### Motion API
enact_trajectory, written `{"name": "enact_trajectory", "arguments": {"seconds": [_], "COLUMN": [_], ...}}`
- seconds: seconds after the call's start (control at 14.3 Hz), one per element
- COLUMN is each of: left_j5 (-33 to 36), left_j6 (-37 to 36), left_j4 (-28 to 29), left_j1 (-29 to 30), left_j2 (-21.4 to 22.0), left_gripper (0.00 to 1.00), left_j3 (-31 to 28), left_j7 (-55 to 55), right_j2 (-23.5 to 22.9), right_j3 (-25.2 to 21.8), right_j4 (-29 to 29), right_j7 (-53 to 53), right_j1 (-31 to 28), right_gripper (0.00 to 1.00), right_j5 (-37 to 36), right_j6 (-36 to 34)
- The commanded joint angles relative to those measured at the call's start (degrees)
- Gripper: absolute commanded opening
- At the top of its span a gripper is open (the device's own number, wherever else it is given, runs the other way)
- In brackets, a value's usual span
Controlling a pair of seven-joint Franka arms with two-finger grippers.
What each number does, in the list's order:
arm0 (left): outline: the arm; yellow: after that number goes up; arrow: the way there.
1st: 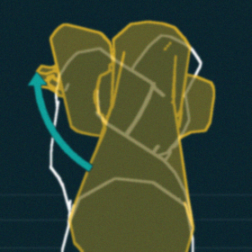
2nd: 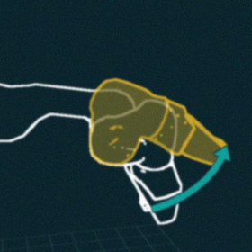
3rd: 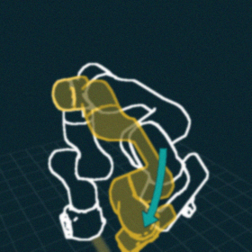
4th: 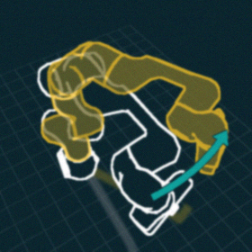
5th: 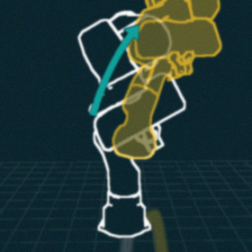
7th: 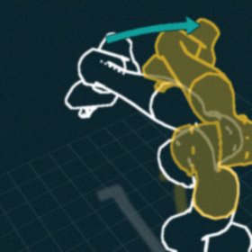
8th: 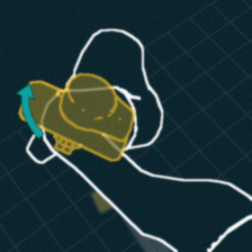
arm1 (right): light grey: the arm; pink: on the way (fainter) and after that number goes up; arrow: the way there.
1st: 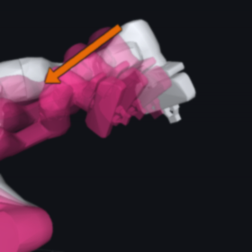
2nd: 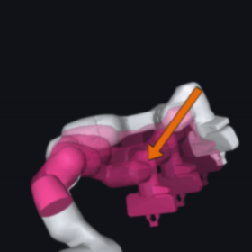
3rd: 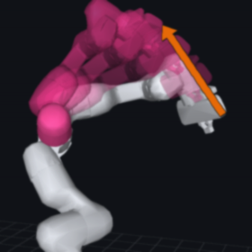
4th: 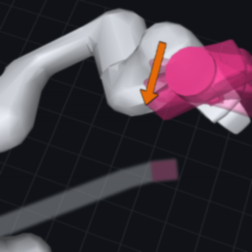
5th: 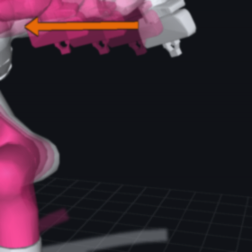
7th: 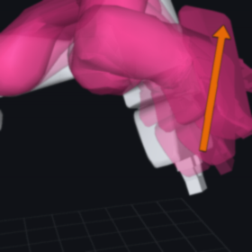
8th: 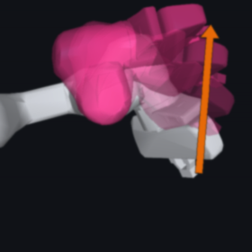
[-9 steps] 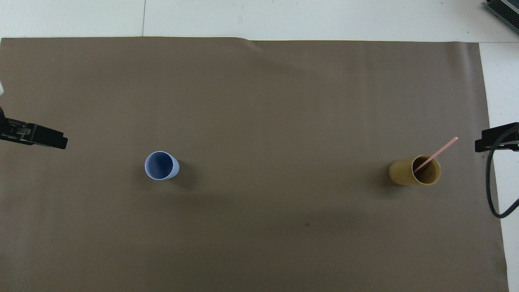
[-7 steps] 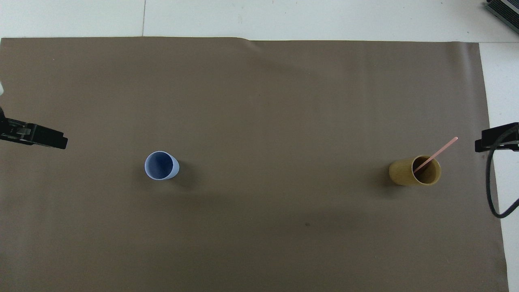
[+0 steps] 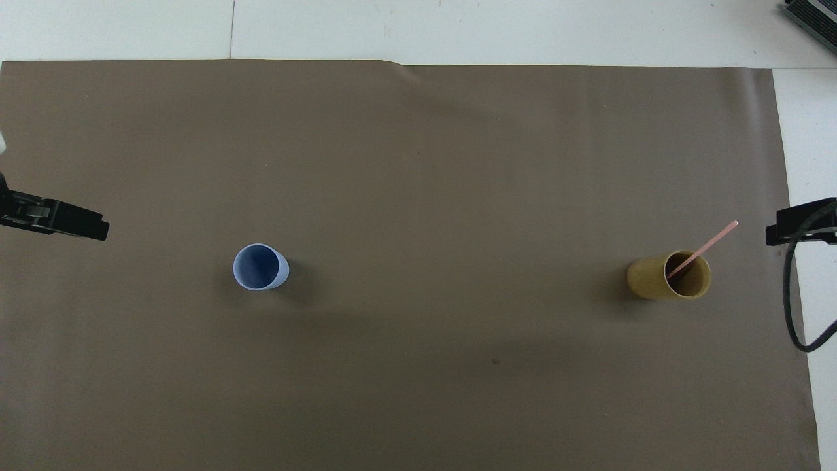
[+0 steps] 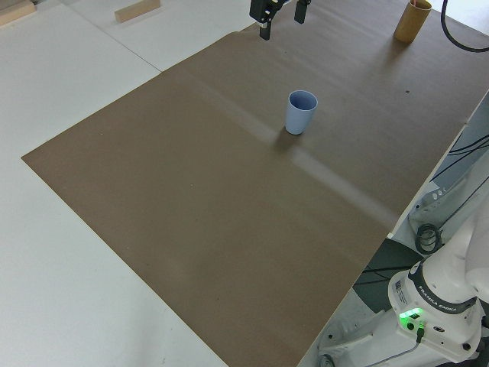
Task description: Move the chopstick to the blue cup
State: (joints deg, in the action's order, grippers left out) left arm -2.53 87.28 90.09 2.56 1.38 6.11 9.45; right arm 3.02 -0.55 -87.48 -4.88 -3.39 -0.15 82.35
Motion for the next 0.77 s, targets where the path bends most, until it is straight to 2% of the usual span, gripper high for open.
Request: {"name": "enact_trajectory", "arguments": {"seconds": [0.0, 0.7], "left_j5": [-0.29, -0.29], "left_j6": [-0.97, -1.06], "left_j4": [-0.17, -0.17], "left_j1": [0.43, 0.43], "left_j2": [0.64, 0.64], "left_gripper": [1.0, 1.0], "left_j3": [0.04, 0.04], "left_j7": [0.22, 0.22], "right_j2": [0.67, 1.99], "right_j3": [0.29, 0.29], "right_j4": [-0.85, -3.75], "right_j7": [0.48, 1.1], "right_j1": [-0.66, -0.57], "right_gripper": [1.0, 1.0], "right_j5": [0.15, 0.15], "right_j6": [0.17, 4.75]}}
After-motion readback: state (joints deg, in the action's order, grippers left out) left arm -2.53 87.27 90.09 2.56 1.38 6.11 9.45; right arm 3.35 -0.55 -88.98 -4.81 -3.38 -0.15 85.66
